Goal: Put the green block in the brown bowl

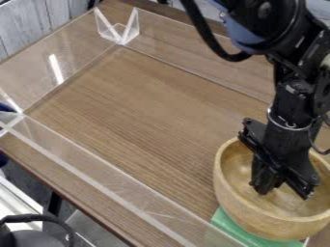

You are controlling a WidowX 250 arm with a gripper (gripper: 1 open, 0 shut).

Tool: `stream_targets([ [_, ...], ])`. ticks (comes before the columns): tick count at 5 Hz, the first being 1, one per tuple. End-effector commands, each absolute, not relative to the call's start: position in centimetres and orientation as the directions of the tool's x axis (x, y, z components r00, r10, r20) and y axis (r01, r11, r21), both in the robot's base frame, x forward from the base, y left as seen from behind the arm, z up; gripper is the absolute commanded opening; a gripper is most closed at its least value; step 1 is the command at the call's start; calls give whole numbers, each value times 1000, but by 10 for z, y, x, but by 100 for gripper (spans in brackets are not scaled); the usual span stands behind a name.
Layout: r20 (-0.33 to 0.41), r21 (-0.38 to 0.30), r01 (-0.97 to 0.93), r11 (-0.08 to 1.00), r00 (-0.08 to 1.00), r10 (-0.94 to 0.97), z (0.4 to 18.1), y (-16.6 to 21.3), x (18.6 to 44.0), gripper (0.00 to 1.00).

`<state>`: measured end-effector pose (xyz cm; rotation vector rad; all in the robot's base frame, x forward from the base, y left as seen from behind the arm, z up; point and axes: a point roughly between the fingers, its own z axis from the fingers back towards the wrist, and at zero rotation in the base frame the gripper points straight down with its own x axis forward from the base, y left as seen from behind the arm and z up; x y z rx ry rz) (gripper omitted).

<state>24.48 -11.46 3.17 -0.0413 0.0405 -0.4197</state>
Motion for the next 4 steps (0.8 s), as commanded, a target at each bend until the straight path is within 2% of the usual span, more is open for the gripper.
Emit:
stream_targets([
  [1,-9,-54,412,909,911,-413,32,-115,252,0],
  [4,-36,-70,419,905,906,-422,17,-117,253,0],
])
